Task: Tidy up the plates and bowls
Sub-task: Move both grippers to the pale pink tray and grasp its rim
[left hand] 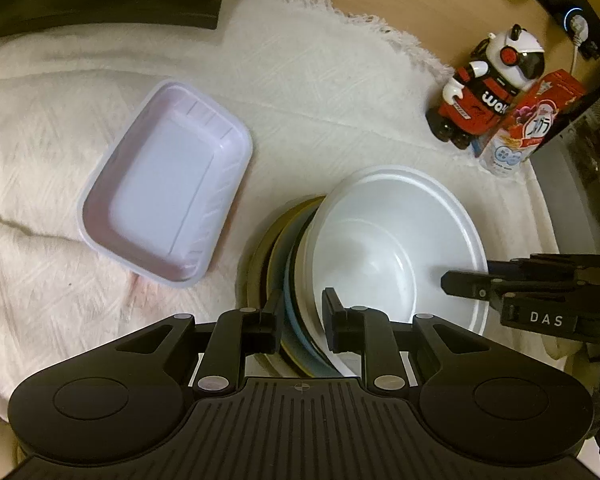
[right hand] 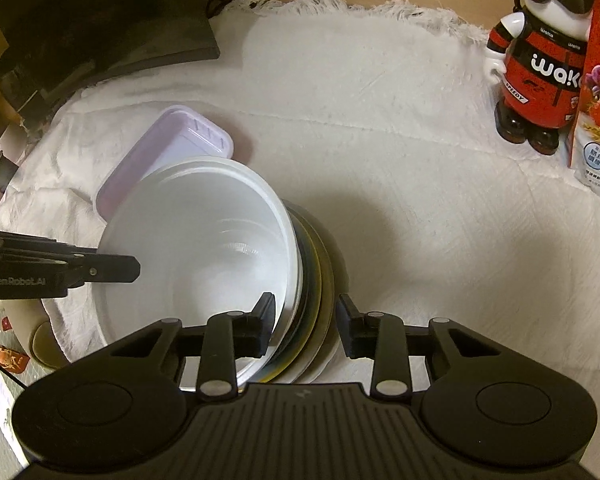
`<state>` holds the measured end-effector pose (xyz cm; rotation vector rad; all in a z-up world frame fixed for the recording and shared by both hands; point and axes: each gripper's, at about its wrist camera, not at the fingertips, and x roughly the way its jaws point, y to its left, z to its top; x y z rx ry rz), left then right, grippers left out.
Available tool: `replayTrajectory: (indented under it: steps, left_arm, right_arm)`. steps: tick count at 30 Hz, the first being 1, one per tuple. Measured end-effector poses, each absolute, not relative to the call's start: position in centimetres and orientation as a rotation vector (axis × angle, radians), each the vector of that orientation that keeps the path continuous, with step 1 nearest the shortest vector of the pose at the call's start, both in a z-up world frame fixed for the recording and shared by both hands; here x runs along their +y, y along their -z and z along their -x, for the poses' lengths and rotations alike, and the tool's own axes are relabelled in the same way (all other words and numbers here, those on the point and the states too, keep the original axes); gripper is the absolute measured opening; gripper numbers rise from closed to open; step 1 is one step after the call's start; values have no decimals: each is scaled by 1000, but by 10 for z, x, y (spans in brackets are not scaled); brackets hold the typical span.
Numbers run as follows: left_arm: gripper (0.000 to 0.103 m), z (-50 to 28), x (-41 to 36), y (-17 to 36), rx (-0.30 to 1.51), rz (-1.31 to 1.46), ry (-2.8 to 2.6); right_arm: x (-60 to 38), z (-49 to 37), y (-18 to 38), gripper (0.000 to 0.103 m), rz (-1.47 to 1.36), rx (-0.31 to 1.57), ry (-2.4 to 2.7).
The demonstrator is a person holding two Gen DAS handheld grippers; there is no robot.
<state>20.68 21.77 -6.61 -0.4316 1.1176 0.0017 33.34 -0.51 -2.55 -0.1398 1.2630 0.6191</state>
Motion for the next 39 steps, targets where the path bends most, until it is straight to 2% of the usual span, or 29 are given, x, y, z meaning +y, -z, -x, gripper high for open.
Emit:
replayTrajectory:
  steps: [8,19,26,32,39]
  left_arm:
    - [23,-197,239,55,1065,483,-1]
    - [22,-183,327,20,825,539,-31]
    - [22,-224,335,41,928,351,-122]
    - [22,-239,331,49,953,346,-102]
    - [24,-261,359,69,967,367,-174]
  right_arm:
    - [0,-333,13,33,152,1235,-610]
    - [30,-341,-22,33,86,1170,-559]
    - [68,-359,-18,35,-27,1288,-559]
    - [99,-371,-16,38,70,1304,-589]
    - [137,-402,8,39,-25,1445,-591]
